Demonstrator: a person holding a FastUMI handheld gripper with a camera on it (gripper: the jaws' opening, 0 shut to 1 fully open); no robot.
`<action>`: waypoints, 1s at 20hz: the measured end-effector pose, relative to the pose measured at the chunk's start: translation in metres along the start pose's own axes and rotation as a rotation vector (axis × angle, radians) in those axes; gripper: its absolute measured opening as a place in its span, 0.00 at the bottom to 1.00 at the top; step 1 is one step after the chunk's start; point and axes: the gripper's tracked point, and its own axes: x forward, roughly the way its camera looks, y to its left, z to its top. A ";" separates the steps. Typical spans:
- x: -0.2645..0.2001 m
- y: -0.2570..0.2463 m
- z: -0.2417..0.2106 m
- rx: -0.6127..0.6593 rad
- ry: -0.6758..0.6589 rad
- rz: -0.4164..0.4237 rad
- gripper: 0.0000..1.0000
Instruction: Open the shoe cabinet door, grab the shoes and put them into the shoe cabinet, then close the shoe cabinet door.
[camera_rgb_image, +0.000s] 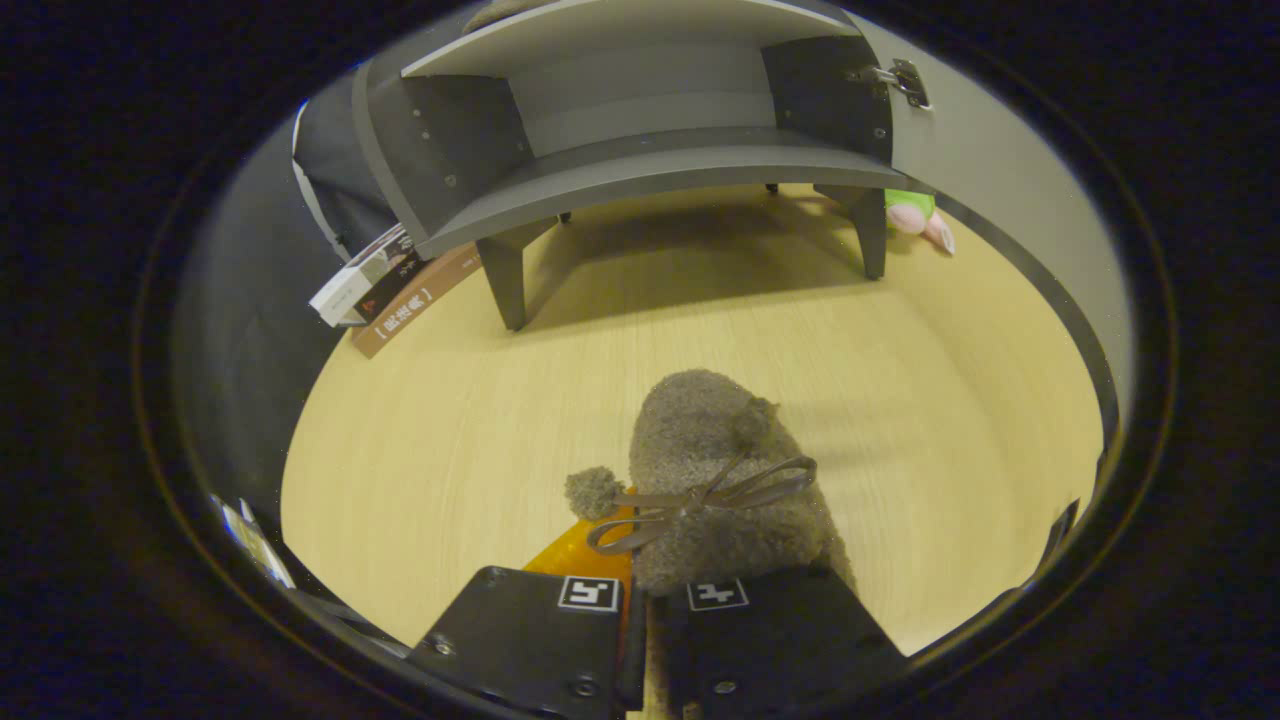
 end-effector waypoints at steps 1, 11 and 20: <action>-0.002 0.000 0.001 0.011 0.007 0.008 0.10; -0.118 0.007 0.061 -0.021 -0.177 0.088 0.07; -0.240 0.034 0.182 -0.141 -0.447 0.094 0.07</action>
